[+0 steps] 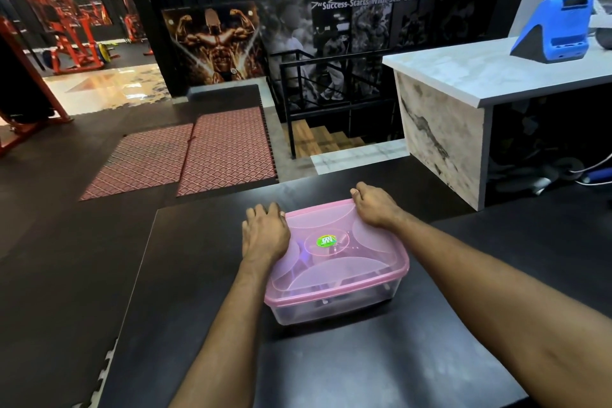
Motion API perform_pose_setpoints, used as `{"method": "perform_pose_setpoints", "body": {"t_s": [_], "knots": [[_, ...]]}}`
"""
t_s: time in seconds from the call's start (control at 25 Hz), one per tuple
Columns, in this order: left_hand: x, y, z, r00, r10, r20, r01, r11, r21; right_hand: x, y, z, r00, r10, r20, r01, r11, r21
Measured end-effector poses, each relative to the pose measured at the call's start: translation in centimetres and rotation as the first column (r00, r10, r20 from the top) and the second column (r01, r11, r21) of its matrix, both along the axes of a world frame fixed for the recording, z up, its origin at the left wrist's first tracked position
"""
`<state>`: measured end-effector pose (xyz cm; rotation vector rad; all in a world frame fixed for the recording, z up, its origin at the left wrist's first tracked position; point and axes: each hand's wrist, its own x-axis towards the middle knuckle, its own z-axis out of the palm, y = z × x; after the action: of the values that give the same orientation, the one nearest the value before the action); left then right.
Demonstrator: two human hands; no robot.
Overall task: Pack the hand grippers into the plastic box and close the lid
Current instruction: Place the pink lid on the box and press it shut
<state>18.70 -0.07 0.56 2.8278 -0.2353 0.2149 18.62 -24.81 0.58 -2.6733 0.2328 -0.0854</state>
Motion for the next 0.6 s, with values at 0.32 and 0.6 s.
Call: {"method": "perform_pose_setpoints", "body": {"t_s": [0.32, 0.6], "knots": [[0.4, -2.4, 1.1, 0.996, -0.061, -0.069, 0.065, 0.996, 0.055, 0.3, -0.1, -0.3, 1.0, 0.005, 0.013, -0.004, 1.0, -0.018], [0.6, -5.0, 0.0, 0.989, -0.147, -0.024, 0.148, 0.986, 0.076, 0.3, -0.3, -0.5, 0.999, 0.032, -0.002, -0.032, 0.999, 0.043]]}}
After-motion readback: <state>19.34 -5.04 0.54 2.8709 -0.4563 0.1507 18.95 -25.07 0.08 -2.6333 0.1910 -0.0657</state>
